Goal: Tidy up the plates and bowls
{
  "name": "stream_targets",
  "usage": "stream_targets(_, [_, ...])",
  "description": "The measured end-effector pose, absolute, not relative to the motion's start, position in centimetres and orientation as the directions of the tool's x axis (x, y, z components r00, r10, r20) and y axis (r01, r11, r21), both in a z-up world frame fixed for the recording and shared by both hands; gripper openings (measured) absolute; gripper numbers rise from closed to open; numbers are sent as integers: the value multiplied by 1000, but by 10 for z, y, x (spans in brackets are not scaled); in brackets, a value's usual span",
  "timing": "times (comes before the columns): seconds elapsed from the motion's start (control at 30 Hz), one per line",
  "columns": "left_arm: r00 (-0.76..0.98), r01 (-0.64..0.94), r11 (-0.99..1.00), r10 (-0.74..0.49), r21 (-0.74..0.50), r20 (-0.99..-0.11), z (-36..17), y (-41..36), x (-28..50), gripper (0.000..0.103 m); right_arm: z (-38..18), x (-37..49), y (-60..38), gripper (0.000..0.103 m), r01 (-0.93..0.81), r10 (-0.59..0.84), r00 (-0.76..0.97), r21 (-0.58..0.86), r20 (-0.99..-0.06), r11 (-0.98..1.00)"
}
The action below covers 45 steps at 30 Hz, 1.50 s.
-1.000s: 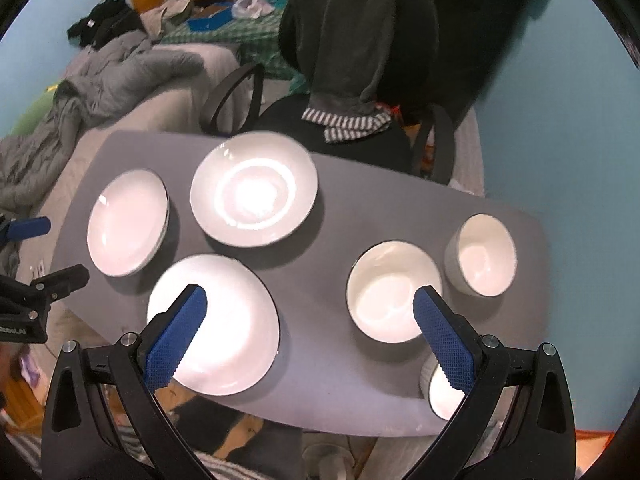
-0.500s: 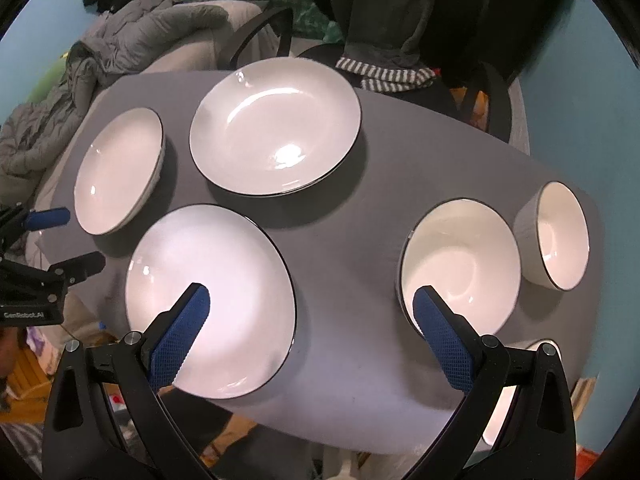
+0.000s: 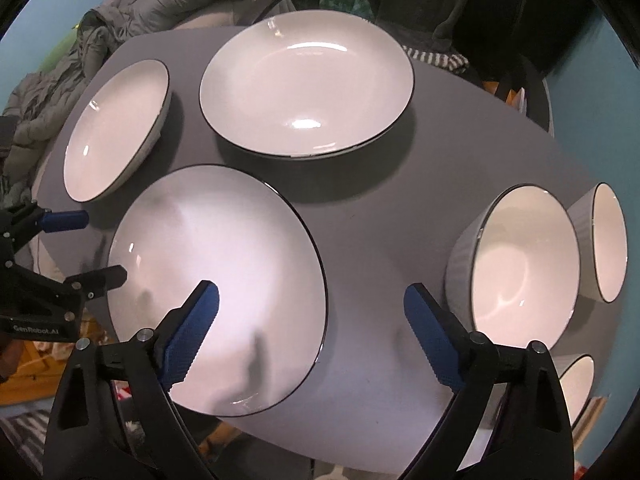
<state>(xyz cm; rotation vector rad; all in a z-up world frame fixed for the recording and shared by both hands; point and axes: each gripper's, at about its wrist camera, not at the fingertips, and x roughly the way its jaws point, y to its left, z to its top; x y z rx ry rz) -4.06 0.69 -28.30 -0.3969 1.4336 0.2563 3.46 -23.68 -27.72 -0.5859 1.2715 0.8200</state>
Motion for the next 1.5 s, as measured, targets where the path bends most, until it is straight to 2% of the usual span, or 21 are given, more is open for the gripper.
stream_targets(0.1, [128,-419,899,-79,-126,-989,-287,5,-42,87,-286,34,-236,89,-804,193,77,53,-978,593])
stream_targets(0.23, [112,-454,881,-94,-135,-989,-295,7,-43,66,-296,34,-237,76,-801,178,51,67,-983,595])
stream_targets(0.43, [143,-488,850,-145,-197,-979,-299,7,-47,52,-302,31,-235,66,-808,176,39,73,-984,584])
stream_targets(0.57, [144,-472,857,-153,-204,-978,-305,1,-42,48,-311,33,-238,51,-800,170,26,81,-985,595])
stream_targets(0.63, [147,-468,858,-160,-211,-976,-308,-1,-39,40,-312,30,-239,44,-793,165,16,87,-986,602])
stream_targets(0.7, [150,-466,855,-175,-226,-973,-309,-3,-37,34,-316,31,-239,31,-789,166,1,102,-986,606])
stream_targets(0.9, [153,-456,854,-204,-252,-967,-311,-10,-39,24,-320,40,-246,27,-764,177,-21,130,-984,632])
stream_targets(1.23, [137,-454,852,-222,-260,-965,-316,-8,-31,23,-315,37,-239,26,-729,171,-54,156,-984,667])
stream_targets(1.5, [117,-478,847,-202,-233,-972,-298,7,-18,23,-308,44,-247,21,-676,177,-91,192,-980,712])
